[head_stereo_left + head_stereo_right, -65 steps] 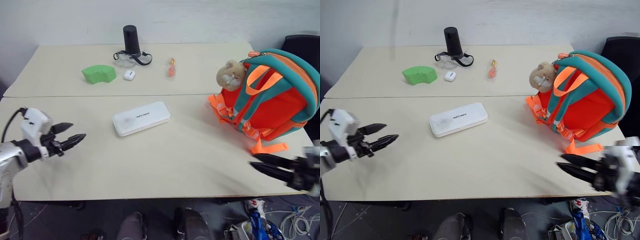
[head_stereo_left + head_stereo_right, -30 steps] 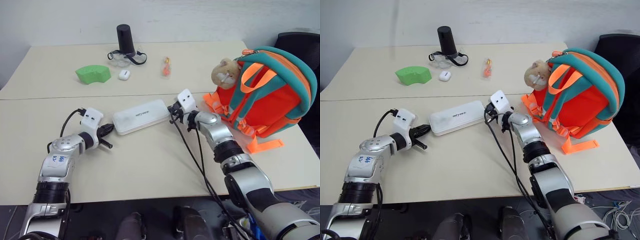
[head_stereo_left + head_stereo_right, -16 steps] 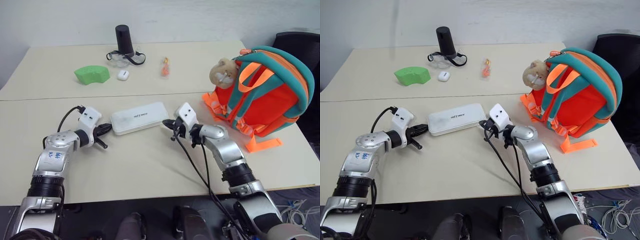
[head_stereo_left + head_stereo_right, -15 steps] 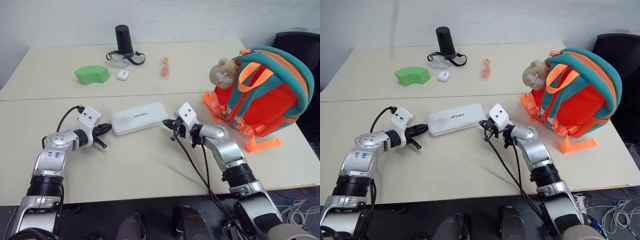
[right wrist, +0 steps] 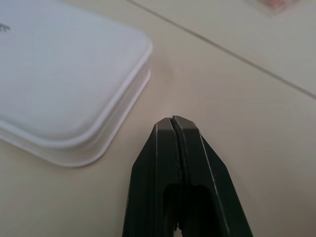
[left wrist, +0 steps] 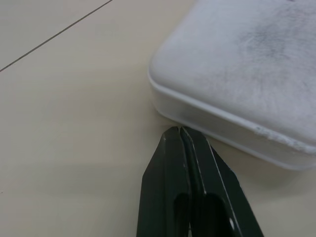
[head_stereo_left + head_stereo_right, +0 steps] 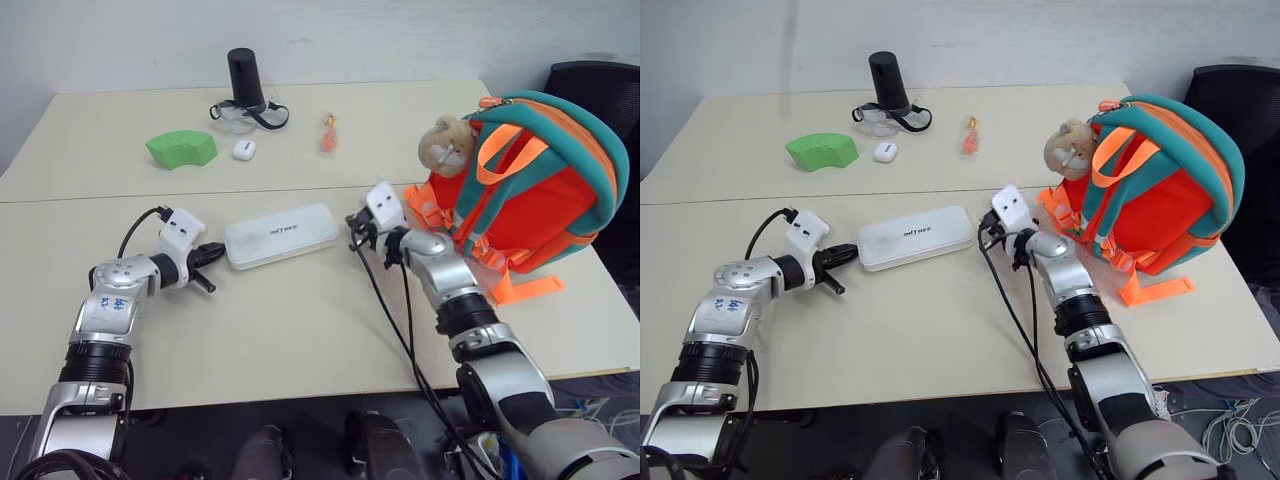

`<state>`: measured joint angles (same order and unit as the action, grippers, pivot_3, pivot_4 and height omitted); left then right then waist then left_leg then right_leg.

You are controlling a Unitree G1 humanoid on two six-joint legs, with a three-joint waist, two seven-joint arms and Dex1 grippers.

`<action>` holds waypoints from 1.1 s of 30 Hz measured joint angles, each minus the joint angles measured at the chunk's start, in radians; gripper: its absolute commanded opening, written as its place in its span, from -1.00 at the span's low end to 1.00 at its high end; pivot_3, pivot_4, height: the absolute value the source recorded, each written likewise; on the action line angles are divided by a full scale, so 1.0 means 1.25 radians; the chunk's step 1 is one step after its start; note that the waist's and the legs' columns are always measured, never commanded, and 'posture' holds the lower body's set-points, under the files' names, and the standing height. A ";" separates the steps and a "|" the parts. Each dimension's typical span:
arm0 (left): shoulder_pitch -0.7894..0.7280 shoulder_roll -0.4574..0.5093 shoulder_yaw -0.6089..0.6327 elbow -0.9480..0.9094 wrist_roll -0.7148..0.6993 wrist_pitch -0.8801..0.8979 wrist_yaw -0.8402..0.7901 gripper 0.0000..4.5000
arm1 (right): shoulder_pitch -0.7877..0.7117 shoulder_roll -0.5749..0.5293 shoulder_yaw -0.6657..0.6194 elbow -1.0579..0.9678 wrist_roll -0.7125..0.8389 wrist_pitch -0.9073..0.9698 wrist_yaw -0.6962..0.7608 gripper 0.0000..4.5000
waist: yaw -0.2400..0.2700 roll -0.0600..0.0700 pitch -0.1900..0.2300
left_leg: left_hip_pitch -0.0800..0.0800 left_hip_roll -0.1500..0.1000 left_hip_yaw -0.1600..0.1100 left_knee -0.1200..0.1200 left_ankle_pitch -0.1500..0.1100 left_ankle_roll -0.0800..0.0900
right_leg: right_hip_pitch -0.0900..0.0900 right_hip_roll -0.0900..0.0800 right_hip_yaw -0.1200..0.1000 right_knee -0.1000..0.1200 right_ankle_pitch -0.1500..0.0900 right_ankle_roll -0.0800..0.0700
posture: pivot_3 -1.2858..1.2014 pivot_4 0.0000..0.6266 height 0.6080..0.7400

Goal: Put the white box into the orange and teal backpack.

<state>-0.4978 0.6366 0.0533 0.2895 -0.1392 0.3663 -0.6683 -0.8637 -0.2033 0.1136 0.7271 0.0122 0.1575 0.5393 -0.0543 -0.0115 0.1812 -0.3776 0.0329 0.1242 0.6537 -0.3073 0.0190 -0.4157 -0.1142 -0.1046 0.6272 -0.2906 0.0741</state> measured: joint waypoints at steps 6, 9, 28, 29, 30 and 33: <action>0.000 -0.002 0.000 0.000 0.003 -0.001 0.001 -0.97 | 0.010 0.001 0.006 -0.049 -0.006 -0.017 0.035 -1.00 | 0.000 0.000 0.000 | 0.000 0.000 -0.001 0.000 0.000 0.000 | 0.000 0.000 0.000 0.000 0.000 0.000 | 0.03 -0.52 1.00; 0.000 -0.002 0.000 0.001 0.006 -0.002 0.001 -0.97 | 0.051 -0.008 0.014 -0.134 -0.006 0.008 0.054 -1.00 | 0.001 0.000 0.000 | 0.000 0.000 -0.001 0.000 0.000 0.000 | 0.000 0.000 0.000 0.000 0.000 0.000 | 0.03 -0.52 1.00; -0.029 0.056 0.000 0.067 0.021 -0.019 -0.094 -0.97 | 0.200 -0.051 0.061 -0.496 0.012 0.257 0.109 -1.00 | 0.001 0.000 0.000 | 0.000 0.000 -0.001 -0.001 0.000 -0.001 | -0.001 0.000 -0.001 0.000 0.000 0.000 | 0.03 -0.52 1.00; -0.029 0.069 -0.003 0.067 0.021 -0.010 -0.108 -0.97 | 0.196 -0.060 0.061 -0.490 0.011 0.255 0.111 -1.00 | 0.001 0.000 0.000 | 0.000 0.000 -0.001 -0.001 0.000 -0.001 | -0.001 0.000 0.000 0.000 0.000 0.000 | 0.03 -0.52 1.00; -0.029 0.088 -0.006 0.068 0.021 0.001 -0.127 -0.97 | 0.188 -0.074 0.061 -0.477 0.010 0.246 0.115 -1.00 | 0.000 0.000 0.000 | 0.000 0.000 -0.001 -0.001 0.000 -0.001 | -0.001 0.000 -0.001 0.000 0.000 0.000 | 0.03 -0.52 1.00; -0.054 0.136 -0.013 0.111 0.020 0.035 -0.184 -0.72 | 0.163 -0.099 0.060 -0.430 0.001 0.217 0.116 -1.00 | 0.000 0.000 0.000 | 0.000 0.000 -0.001 -0.001 0.000 -0.001 | -0.001 0.000 -0.001 0.001 0.000 0.000 | 0.03 -0.52 1.00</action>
<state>-0.5655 0.8067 0.0375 0.4277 -0.1144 0.4095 -0.8983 -0.6600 -0.3267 0.1883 0.1901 0.0134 0.4282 0.6848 -0.0538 -0.0118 0.1814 -0.3779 0.0329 0.1235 0.6530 -0.3067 0.0180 -0.4173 -0.1140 -0.1060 0.6281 -0.2907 0.0740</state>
